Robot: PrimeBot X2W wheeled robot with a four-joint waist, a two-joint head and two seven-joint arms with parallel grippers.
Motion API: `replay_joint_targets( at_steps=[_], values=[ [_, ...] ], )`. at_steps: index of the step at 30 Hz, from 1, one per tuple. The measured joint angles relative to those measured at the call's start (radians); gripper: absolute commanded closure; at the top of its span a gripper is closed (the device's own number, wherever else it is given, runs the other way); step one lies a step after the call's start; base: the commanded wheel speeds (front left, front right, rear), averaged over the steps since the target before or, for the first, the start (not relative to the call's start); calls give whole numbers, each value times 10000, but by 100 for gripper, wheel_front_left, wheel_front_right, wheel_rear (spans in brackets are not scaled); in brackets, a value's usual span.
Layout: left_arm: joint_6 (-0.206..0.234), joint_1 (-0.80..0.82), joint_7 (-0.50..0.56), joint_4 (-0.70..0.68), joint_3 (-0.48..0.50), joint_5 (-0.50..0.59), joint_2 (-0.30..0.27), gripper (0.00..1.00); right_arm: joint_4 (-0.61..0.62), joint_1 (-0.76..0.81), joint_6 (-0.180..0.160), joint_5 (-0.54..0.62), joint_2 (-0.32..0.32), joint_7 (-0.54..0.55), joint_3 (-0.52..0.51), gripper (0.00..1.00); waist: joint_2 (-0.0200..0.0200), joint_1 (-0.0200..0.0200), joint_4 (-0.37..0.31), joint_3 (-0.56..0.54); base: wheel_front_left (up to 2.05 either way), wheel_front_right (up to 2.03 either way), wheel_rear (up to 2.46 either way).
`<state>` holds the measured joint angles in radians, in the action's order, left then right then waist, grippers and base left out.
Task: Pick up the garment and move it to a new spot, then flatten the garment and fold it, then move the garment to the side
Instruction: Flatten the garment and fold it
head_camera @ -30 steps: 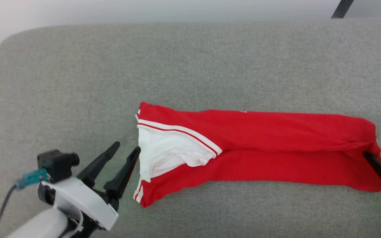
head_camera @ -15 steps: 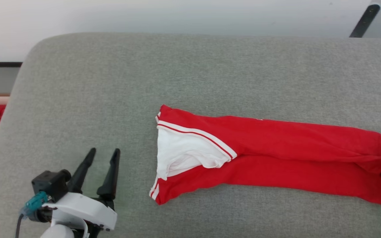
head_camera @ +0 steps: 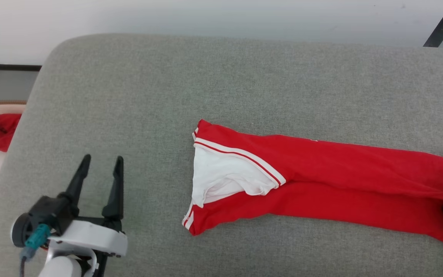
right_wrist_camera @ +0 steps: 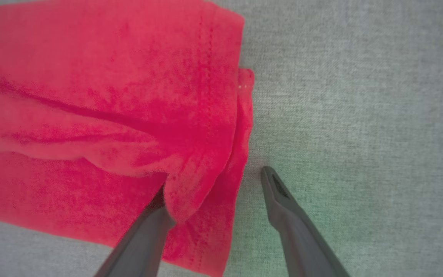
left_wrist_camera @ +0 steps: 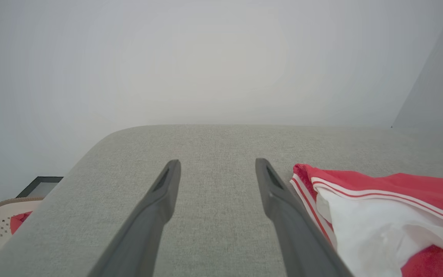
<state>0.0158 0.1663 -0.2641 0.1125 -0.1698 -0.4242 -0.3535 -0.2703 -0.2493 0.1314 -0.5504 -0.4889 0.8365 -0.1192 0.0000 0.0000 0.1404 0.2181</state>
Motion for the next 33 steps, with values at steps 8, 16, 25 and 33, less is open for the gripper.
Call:
replay_joint_targets(
  at_steps=[8,16,25,33],
  values=[
    [-614,-69,0,428,472,874,683,0,-385,-378,-2,439,109,-4,303,0,0,0,36,257,0,0,0],
    [-1014,22,0,704,890,1455,1139,0,-688,-759,-13,593,272,-462,568,100,0,0,146,391,0,0,0],
    [-1304,33,0,573,1517,1695,1315,0,-1110,-1367,13,627,249,-1175,159,100,0,0,-30,553,0,0,0],
    [-1398,13,0,439,1889,1705,1306,0,-1871,-1947,4,1060,-362,-2140,-1402,100,0,0,-365,1013,0,0,0]
  ],
)
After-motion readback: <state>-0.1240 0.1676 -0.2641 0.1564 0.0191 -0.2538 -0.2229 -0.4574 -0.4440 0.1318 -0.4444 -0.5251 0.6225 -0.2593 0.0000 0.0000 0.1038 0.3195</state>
